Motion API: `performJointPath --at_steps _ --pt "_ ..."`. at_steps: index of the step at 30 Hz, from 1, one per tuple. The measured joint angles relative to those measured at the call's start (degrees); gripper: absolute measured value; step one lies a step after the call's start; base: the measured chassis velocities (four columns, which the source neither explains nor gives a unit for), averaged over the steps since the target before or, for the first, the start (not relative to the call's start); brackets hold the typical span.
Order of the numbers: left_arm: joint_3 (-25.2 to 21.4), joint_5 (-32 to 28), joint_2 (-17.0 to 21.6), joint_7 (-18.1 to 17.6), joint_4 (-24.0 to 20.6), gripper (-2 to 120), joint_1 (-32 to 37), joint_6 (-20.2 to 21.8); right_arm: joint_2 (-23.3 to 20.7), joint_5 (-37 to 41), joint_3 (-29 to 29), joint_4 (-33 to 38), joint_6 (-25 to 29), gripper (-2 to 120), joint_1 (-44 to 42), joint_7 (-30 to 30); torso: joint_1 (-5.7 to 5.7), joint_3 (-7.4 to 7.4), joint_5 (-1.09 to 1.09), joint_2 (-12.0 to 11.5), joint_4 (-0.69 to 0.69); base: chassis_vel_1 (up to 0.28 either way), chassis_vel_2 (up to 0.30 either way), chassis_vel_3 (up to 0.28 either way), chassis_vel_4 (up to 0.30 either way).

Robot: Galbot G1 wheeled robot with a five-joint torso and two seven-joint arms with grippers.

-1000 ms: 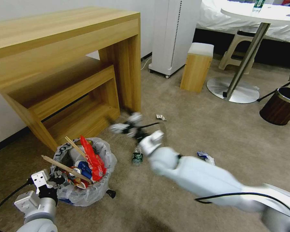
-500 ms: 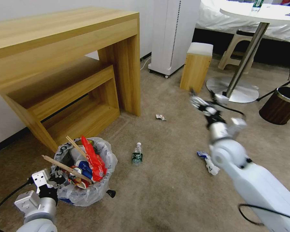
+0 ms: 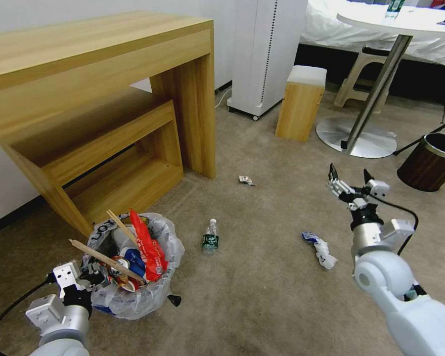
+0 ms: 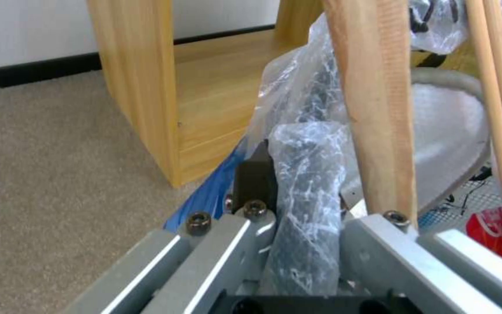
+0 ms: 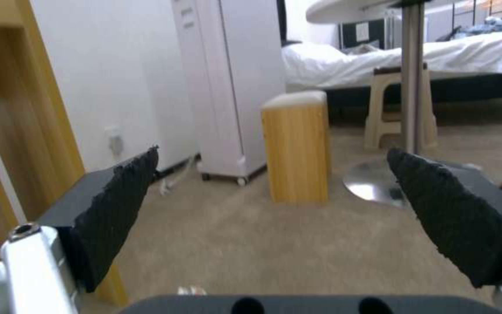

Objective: Pick up the trash bin and place the garbage on the floor into it.

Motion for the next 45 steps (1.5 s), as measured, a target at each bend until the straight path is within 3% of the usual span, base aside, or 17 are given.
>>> performJointPath --at_steps 16,45 --pt "0.1 -0.1 0.5 0.1 0.6 1 -0.5 0.1 5.3 -7.0 -1.5 -3.9 3.8 100 -2.9 -3.1 0.00 0.00 -0.01 0.0 0.00 0.000 0.000 0.000 0.000" --pt "-0.4 -0.2 0.1 0.1 0.4 1 -0.2 0.5 5.6 -8.4 -1.5 -4.5 5.3 100 -2.8 -4.3 0.00 0.01 -0.01 0.0 -0.01 -0.015 0.020 0.014 -0.018"
